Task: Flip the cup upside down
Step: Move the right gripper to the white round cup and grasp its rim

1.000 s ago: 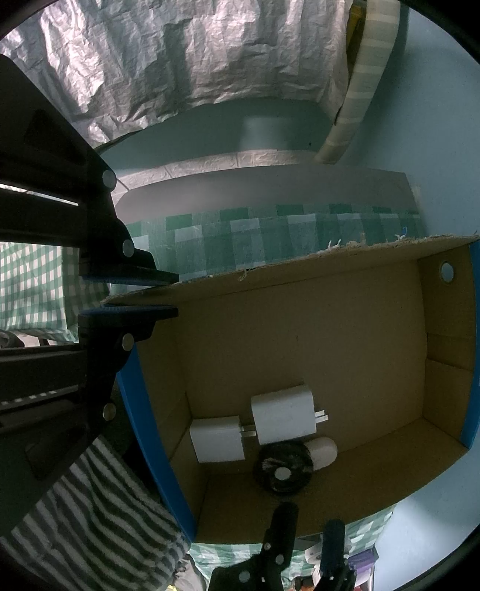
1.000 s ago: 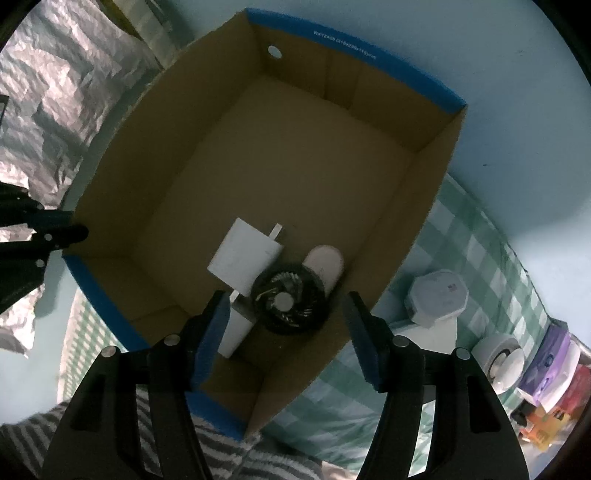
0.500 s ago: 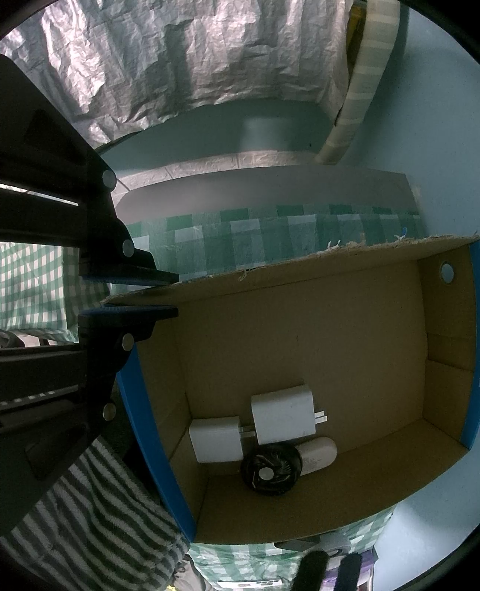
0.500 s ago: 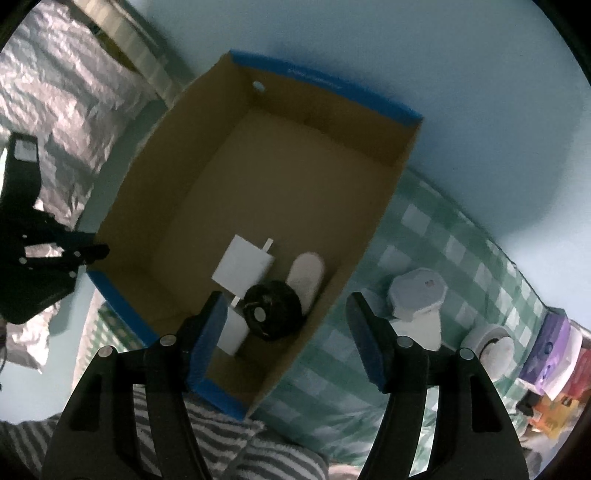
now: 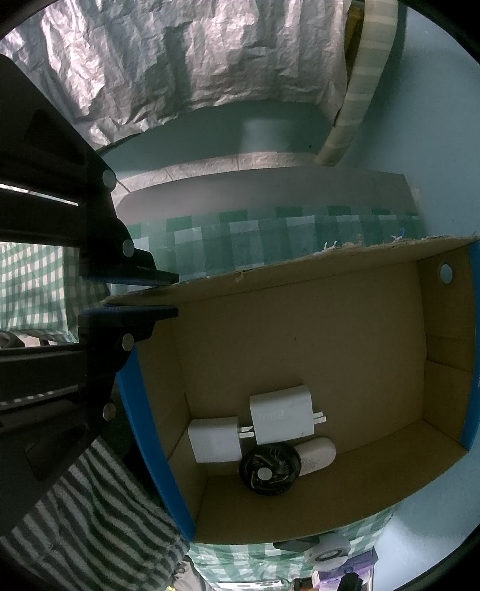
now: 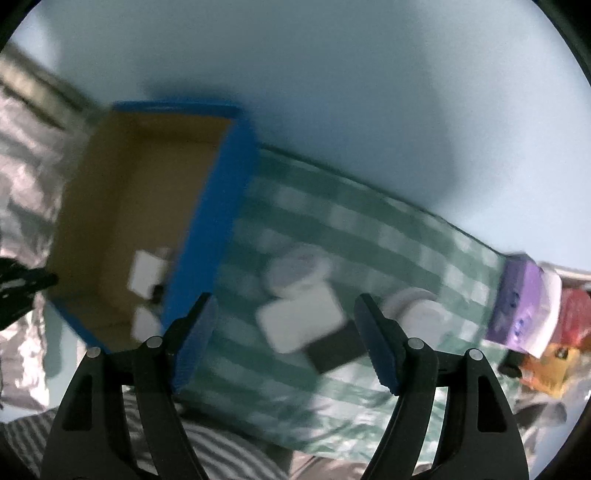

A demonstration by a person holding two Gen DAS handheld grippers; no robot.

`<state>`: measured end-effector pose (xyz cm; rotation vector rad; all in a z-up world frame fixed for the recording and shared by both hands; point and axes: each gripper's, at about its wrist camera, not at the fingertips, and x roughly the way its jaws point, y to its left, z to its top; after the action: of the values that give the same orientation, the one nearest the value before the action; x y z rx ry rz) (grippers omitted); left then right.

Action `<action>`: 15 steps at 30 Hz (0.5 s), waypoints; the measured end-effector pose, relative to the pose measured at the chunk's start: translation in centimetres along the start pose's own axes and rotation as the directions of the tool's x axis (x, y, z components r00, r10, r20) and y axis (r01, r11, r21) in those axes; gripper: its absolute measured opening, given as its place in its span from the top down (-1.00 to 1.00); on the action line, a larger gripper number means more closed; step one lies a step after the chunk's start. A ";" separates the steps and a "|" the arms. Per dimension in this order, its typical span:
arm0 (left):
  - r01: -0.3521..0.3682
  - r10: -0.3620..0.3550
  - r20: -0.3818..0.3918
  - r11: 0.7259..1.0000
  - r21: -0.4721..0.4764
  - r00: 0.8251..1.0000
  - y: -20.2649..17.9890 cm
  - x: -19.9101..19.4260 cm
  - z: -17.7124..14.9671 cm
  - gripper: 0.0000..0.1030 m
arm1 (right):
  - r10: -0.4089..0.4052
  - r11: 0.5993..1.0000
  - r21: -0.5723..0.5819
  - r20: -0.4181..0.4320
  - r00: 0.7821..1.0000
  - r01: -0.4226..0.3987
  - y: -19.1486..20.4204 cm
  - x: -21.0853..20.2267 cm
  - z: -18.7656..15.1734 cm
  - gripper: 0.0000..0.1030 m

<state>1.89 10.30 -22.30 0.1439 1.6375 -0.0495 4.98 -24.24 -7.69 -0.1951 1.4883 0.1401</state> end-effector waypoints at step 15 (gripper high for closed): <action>-0.014 0.014 -0.005 1.000 -0.014 1.000 -0.4 -0.1 0.1 0.83 | -0.027 0.984 0.170 -0.128 0.991 0.049 -10.7 5.5 -1.9 -0.53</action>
<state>1.97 9.90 -22.21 0.1443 1.6414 -0.0267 5.87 -35.28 -12.81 -0.0928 1.6119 -0.0334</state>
